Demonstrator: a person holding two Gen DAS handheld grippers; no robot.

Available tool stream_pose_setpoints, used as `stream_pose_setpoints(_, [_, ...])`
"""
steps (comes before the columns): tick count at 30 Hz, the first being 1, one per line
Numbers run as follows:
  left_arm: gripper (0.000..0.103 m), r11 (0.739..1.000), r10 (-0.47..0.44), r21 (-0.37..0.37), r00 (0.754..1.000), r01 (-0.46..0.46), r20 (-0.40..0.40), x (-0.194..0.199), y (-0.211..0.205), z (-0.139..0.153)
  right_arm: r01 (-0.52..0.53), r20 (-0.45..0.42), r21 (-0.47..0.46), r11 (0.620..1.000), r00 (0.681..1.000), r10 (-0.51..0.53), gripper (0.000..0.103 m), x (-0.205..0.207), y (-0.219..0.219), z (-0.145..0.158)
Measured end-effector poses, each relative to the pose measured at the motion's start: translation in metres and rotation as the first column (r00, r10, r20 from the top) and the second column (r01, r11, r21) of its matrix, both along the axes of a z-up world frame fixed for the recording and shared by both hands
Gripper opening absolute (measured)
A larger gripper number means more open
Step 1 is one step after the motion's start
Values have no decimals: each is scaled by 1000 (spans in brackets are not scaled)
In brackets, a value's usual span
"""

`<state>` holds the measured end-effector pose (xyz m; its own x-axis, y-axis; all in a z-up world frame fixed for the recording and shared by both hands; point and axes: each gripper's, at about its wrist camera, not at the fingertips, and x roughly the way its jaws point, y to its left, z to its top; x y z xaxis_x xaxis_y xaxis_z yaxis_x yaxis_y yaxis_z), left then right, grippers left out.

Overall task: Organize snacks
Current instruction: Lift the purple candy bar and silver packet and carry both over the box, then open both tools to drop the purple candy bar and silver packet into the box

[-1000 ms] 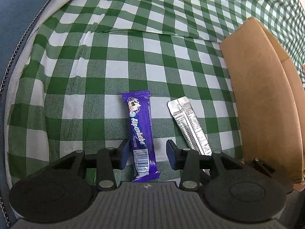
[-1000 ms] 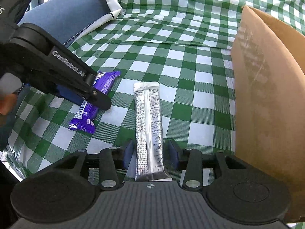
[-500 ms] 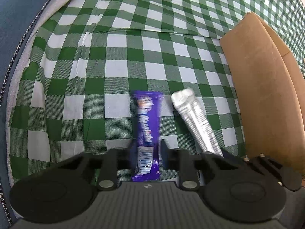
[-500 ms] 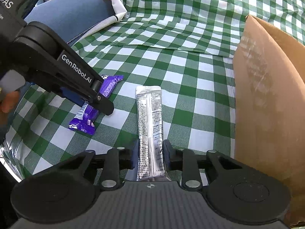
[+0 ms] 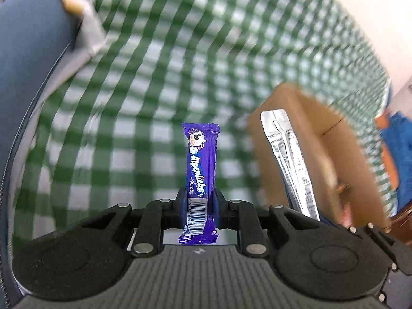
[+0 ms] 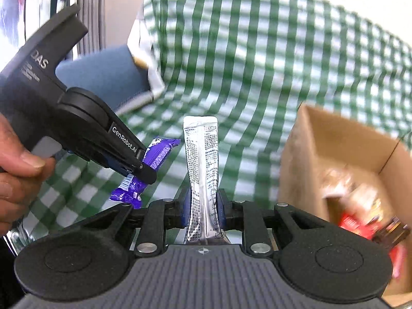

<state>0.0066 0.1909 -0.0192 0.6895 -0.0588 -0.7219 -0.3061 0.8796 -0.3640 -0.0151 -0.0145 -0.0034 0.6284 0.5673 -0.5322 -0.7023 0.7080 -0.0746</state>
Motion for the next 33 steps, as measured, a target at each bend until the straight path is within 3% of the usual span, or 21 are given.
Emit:
stream_pose_setpoints(6, [22,998,-65,21,978,62,196,-4,-34,37,24,134,73,997,990,-34,22,-3,-34,30])
stream_pose_setpoints(13, [22,982,-185,97,922,161,342,5,-90,61,125,167,136,983,975,-147,22,11,-78,46])
stream_pose_setpoints(21, [22,958,-287,137,878,253,383,19,-139,57,291,145,197,936,936,-322,22,36,-128,52])
stream_pose_setpoints(29, [22,942,-336,140,857,306,391,36,-168,49,513,66,198,835,843,-534,22,68,-178,42])
stream_pose_setpoints(33, [22,937,-350,136,854,323,385,43,-177,46,563,30,193,804,816,-578,23,78,-190,34])
